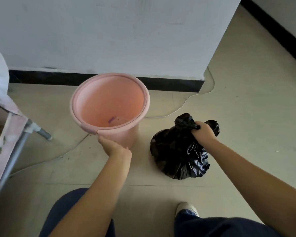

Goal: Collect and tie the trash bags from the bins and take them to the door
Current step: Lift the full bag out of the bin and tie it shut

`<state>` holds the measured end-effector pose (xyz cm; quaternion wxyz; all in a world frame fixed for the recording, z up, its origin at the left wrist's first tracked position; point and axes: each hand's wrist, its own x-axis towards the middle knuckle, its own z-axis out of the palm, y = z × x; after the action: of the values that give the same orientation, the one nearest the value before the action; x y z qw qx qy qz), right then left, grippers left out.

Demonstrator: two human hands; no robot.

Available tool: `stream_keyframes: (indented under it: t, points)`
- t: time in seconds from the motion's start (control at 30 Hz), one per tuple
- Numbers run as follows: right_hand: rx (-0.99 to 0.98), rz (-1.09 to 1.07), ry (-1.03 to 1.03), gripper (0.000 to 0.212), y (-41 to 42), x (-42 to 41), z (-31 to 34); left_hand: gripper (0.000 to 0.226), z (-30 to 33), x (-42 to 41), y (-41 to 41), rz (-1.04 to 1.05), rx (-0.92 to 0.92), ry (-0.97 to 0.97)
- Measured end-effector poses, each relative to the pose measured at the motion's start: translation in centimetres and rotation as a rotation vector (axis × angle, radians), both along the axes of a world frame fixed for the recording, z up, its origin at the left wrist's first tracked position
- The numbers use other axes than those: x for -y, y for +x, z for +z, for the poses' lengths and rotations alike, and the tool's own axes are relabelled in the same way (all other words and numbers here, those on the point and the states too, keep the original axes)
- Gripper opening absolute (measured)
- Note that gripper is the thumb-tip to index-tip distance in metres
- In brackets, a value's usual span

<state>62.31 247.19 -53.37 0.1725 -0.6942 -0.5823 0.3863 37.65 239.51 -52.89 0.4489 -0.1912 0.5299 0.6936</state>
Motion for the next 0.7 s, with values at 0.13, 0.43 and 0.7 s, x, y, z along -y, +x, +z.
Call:
stream_keyframes:
  t: [0.13, 0.43, 0.7]
  points:
    - [-0.265, 0.067, -0.107, 0.030, -1.0, 1.3, 1.1, 0.025, 1.5, 0.9, 7.0, -0.484, -0.114, 0.020]
    - [-0.540, 0.201, -0.245, 0.029, 0.6, 3.0, 4.7, 0.040, 2.9, -3.7, 9.5, -1.196, -0.634, -0.053]
    - [0.359, 0.167, -0.108, 0.052, 3.5, -0.4, 5.4, 0.043, 4.5, -5.7, 5.6, -1.182, -1.204, 0.024]
